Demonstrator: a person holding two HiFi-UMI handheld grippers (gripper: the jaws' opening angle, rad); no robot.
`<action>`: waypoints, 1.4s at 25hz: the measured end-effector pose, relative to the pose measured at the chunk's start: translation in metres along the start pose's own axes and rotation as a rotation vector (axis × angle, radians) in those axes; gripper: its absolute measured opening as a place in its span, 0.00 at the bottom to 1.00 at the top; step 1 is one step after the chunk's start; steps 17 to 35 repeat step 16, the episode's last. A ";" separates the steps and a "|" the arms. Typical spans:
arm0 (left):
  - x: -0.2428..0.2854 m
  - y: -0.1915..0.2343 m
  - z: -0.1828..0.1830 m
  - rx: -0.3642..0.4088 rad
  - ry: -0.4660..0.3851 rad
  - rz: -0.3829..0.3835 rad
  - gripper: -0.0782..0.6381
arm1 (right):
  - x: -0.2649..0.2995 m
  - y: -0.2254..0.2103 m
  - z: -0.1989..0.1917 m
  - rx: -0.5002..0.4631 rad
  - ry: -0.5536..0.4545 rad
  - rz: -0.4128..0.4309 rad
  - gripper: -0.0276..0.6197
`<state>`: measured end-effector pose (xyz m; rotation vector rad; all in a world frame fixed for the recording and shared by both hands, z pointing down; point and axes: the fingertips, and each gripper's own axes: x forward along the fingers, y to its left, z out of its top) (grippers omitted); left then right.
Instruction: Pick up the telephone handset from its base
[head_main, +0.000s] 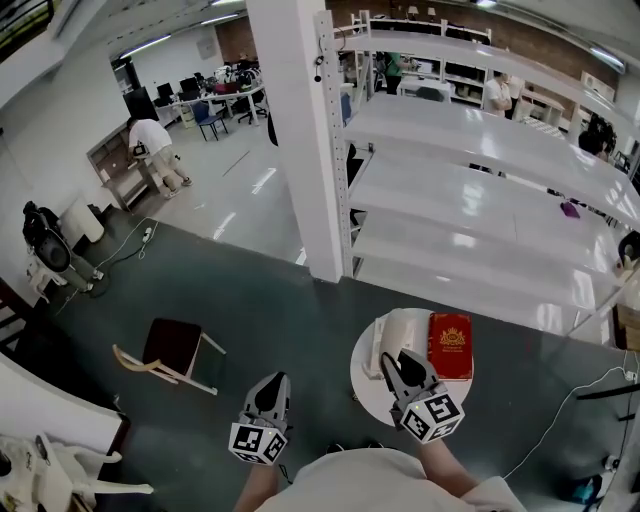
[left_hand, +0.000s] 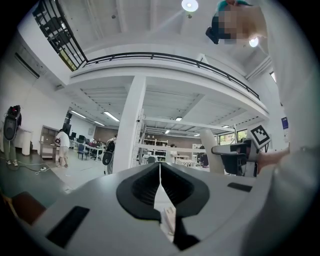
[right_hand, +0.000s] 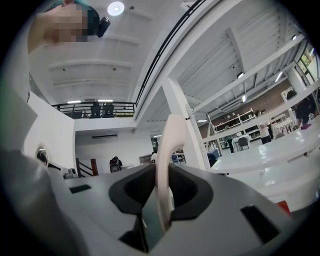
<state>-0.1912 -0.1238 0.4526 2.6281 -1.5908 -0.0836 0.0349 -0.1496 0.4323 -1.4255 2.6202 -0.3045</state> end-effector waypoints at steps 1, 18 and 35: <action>-0.001 0.000 -0.001 0.002 0.004 -0.001 0.14 | 0.001 0.000 -0.001 0.007 0.002 0.000 0.18; -0.003 0.002 0.000 -0.027 -0.001 0.003 0.14 | 0.001 0.005 0.001 0.002 0.011 0.007 0.18; -0.003 0.002 0.000 -0.027 -0.001 0.003 0.14 | 0.001 0.005 0.001 0.002 0.011 0.007 0.18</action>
